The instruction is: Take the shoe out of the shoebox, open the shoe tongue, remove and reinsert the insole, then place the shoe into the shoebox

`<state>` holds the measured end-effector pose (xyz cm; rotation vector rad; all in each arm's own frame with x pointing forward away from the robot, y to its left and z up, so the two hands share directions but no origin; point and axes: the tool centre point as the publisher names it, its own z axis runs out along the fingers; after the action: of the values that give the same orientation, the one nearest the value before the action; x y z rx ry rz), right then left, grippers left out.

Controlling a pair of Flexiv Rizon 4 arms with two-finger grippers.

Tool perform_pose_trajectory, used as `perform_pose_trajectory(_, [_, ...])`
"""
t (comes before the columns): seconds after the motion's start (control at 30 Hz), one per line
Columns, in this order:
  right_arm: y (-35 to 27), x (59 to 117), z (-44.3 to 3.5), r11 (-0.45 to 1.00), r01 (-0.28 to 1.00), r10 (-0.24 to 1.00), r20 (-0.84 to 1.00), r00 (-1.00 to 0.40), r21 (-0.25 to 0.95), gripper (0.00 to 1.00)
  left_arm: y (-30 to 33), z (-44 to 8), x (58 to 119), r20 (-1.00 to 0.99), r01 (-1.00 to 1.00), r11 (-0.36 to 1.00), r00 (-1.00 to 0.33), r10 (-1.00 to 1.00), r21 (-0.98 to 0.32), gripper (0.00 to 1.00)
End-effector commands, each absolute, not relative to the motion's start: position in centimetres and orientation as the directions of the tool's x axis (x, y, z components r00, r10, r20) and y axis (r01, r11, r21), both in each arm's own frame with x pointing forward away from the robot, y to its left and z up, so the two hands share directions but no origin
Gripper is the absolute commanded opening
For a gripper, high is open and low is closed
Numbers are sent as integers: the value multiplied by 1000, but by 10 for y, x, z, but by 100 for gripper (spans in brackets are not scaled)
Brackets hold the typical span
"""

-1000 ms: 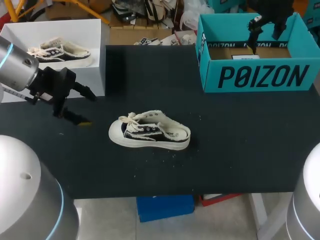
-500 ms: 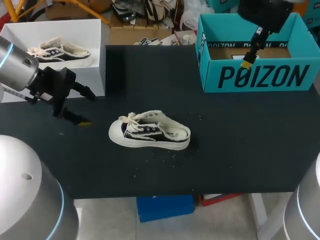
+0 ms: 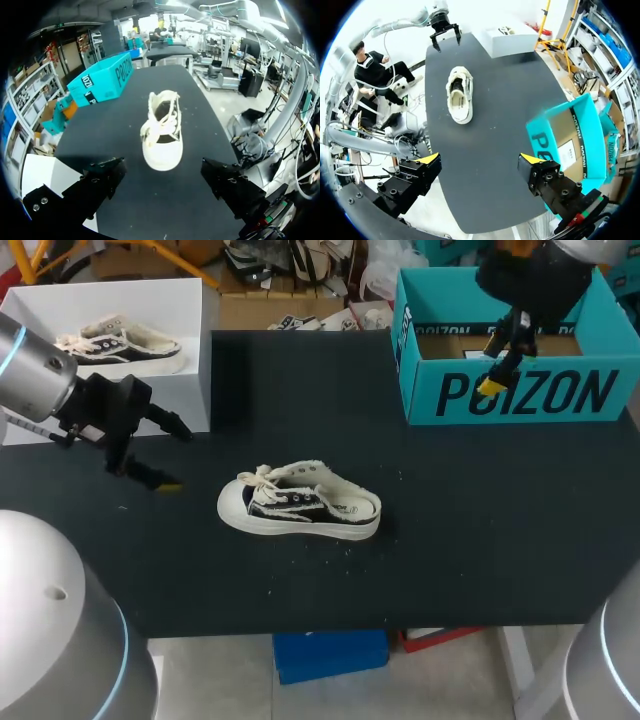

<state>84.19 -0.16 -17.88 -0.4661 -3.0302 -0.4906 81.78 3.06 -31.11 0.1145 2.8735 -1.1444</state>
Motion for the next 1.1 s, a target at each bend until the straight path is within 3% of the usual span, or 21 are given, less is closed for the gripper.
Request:
perform_pose_trajectory(0.03, [24,806,-216,856,247,354,-166,-920,454,100,30,-312,817,-76,89,724,-996,50,-684,100])
perform_pose_trajectory(0.13, [40,801,-225,867,166,296,-218,-930,470,100,30,-312,817,-76,89,724,-996,50,-684,100])
perform_pose_trajectory(0.53, [40,801,-225,867,166,296,-218,-930,470,100,30,-312,817,-76,89,724,-996,50,-684,100])
perform_pose_trajectory(0.87, [79,776,-293,756,37,199,-175,-964,653,100,30,-312,817,-76,89,724,-996,50,-684,100])
perform_pose_trajectory(1.1, [100,766,-321,668,40,243,-167,-955,743,100,30,-312,817,-76,89,724,-996,50,-684,100])
